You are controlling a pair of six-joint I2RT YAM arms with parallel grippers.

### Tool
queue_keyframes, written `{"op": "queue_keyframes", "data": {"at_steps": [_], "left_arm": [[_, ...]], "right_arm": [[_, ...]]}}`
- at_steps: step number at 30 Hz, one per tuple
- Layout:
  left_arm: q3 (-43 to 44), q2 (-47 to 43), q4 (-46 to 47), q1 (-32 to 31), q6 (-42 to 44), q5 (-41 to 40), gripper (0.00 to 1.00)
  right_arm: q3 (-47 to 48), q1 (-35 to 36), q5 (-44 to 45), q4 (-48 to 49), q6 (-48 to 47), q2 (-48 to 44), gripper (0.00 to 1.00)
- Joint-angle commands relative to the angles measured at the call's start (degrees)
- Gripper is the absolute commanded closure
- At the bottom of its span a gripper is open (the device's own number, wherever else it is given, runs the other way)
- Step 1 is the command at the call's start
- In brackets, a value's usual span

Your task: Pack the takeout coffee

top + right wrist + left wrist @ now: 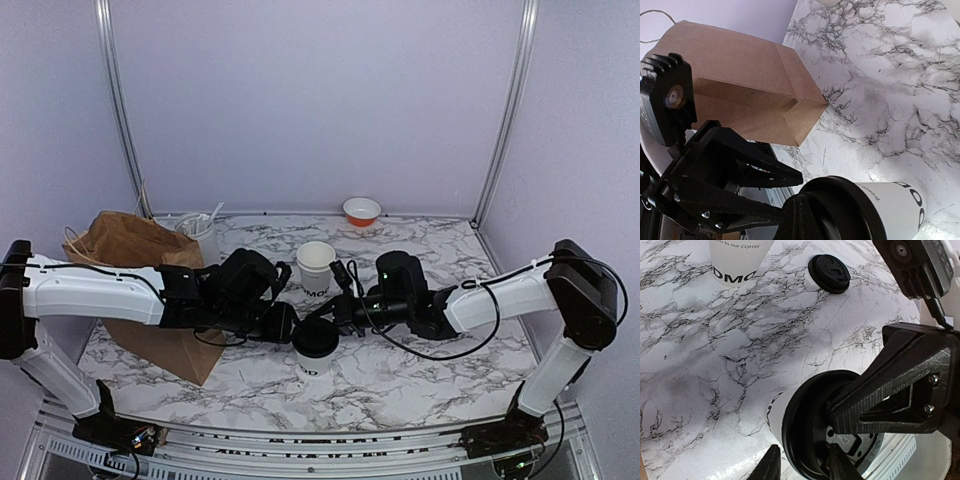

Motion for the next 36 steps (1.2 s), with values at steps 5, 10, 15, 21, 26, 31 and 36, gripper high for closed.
{"op": "queue_keyframes", "data": {"at_steps": [5,10,15,21,26,31,36], "left_arm": [[0.8,1.0,-0.6,-0.2,0.3,0.0,0.67],[0.8,1.1,-0.6,-0.2,0.3,0.0,0.67],[0.8,1.0,-0.6,-0.1,0.2,-0.2,0.67],[0.8,1.2,-0.6,-0.1,0.2,-0.1,0.67],[1.0,1.5,-0.6,-0.2,0.1,-0.3,0.67],[0.8,1.3,-0.6,-0.2,0.3,-0.4,0.67],[0.8,1.4,-0.5,-0.2,0.2,-0.4,0.67]], "right_arm": [[0.4,-0.4,-0.2,-2.1,0.6,-0.9,1.00],[3.0,-0.5,0.2,-2.2,-1.3,-4.4,1.00],[4.3,-0.4,2.0,-5.6,-3.2,-8.4,1.00],[3.6,-0.5,3.7,-7.5,-3.1,-6.3,1.00],[6.2,-0.6,1.8,-9.5,-0.9,2.6,1.00],[4.4,-0.6,4.3,-11.0,0.4,2.3,1.00],[5.0,-0.8,6.2,-12.3,-0.6,-1.3,1.00]]}}
